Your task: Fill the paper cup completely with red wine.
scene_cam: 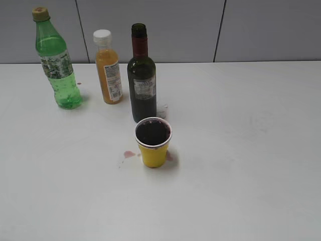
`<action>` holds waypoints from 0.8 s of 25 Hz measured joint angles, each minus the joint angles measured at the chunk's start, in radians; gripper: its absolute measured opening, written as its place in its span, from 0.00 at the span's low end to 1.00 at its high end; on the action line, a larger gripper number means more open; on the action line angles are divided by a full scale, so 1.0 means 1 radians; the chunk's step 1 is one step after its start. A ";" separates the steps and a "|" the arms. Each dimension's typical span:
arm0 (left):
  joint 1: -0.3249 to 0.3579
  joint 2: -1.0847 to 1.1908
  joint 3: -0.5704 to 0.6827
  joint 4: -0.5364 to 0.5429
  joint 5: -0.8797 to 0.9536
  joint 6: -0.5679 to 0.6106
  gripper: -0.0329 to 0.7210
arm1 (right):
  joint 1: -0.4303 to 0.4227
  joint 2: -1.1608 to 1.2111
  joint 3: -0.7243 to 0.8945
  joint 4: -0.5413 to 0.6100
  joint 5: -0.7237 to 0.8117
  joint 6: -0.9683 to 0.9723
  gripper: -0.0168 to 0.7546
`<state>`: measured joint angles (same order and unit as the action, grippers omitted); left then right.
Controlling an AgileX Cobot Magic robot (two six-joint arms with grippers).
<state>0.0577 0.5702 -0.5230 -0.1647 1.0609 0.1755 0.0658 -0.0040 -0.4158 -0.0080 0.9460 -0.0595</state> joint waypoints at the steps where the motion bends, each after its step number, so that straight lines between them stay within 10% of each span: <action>1: 0.000 -0.044 0.004 -0.004 0.000 0.000 0.80 | 0.000 0.000 0.000 0.000 0.000 0.000 0.79; 20: 0.000 -0.573 0.013 0.019 -0.003 0.000 0.79 | 0.000 0.000 0.001 0.001 -0.001 0.000 0.79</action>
<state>0.0577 -0.0032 -0.5104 -0.1457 1.0575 0.1755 0.0658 -0.0040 -0.4147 -0.0068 0.9451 -0.0597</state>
